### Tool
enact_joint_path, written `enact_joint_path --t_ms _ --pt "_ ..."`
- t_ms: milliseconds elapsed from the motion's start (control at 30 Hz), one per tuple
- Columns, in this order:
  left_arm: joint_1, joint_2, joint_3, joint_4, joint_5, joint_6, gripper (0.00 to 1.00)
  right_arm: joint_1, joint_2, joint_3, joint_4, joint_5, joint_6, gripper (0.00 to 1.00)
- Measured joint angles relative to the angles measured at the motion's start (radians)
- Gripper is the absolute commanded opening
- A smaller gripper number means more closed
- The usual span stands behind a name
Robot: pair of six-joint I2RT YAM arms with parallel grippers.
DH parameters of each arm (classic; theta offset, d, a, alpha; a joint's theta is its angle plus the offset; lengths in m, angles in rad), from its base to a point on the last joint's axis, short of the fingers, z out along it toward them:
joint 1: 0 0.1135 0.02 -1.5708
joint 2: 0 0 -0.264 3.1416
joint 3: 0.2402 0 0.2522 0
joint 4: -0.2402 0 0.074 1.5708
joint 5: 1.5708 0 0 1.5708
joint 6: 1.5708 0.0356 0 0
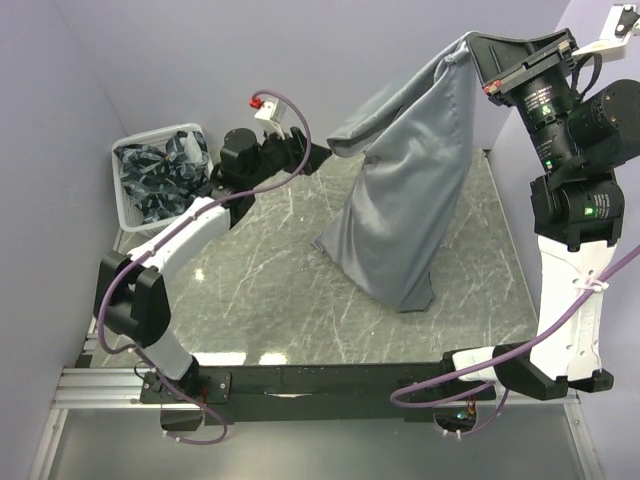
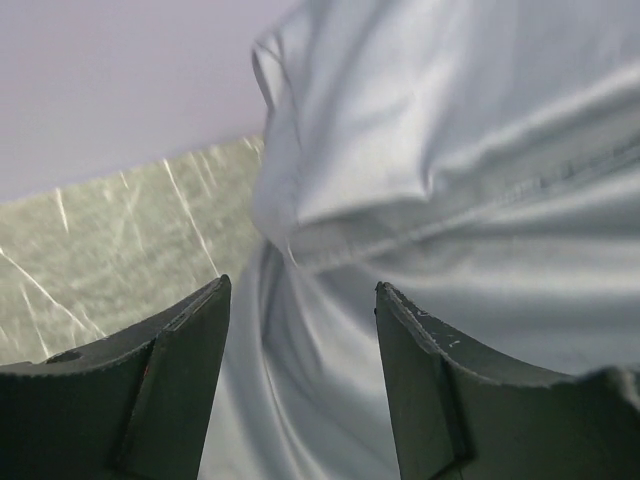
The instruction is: Put the pillow into the pillowcase
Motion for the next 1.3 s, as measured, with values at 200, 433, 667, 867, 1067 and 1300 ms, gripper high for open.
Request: enact_joint_path --t_ms 200,433,667,867,1067,1300 --pt "-0.001 0.103 0.128 0.007 -0.025 -0.003 0.61 0.000 -0.005 -0.012 0.000 0.003 0.000 0.00" --pt "-0.016 0.180 0.168 0.006 -0.028 -0.005 0.60 0.000 -0.007 -0.012 0.000 0.003 -0.003 0.00" --pt "-0.033 0.222 0.229 0.005 -0.037 -0.025 0.47 0.000 -0.014 -0.023 0.002 0.005 -0.007 0.00" --pt "-0.038 0.241 0.260 0.007 -0.042 -0.024 0.40 0.000 -0.026 -0.032 0.000 0.022 -0.026 0.00" --pt "-0.049 0.257 0.274 0.000 -0.041 -0.018 0.48 0.000 -0.028 -0.039 0.000 0.026 -0.029 0.00" --pt "-0.085 0.269 0.281 -0.031 -0.066 0.001 0.51 0.000 -0.030 -0.045 0.000 0.034 -0.042 0.00"
